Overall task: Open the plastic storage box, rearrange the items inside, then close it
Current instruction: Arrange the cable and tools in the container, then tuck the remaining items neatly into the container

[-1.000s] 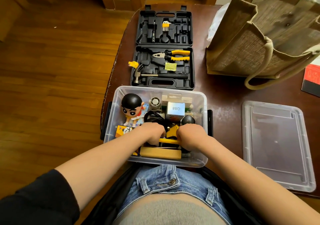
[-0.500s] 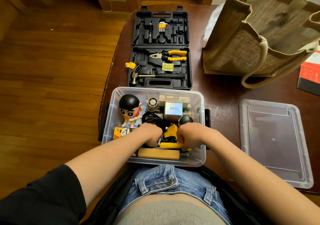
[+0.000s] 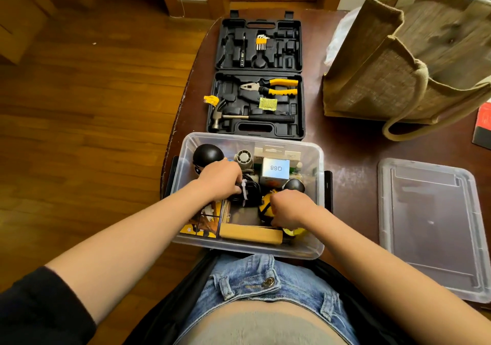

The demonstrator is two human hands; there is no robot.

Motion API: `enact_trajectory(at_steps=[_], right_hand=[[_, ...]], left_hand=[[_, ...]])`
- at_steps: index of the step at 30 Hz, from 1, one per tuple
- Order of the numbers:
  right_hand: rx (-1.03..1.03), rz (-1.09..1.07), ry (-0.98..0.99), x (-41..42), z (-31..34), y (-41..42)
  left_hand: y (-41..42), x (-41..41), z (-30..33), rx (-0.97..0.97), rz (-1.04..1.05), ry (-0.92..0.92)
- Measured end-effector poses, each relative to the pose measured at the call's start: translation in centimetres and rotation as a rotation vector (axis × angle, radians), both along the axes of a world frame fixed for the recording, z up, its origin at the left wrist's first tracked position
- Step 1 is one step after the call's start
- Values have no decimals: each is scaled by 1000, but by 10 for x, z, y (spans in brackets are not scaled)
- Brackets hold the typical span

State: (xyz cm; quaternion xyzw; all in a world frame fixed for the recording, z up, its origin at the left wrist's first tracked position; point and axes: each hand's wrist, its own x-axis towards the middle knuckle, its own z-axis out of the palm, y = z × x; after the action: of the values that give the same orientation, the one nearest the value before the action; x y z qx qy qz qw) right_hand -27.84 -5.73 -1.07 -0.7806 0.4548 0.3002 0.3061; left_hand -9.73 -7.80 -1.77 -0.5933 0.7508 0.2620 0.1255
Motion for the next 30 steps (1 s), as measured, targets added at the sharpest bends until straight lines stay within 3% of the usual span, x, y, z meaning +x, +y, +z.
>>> enact_trajectory(at_steps=[3,13,20,24,30], right_hand=[[-124,21,5,8,-11,6],[-219,127,38,17,-28,12],[-127,-147,-79,9,-21,-12],[-125,-19,-27,15,-26,-5],[-223,230,4,19,-31,4]], left_hand=[[-1,-6,-3,-39,4,9],[-2,-16,-5,-4,-57,-129],[7,-9,-11,-19,47,-27],[11,-14,-16,4,52,-74],[16,-20,-21,-45,-97,-257]])
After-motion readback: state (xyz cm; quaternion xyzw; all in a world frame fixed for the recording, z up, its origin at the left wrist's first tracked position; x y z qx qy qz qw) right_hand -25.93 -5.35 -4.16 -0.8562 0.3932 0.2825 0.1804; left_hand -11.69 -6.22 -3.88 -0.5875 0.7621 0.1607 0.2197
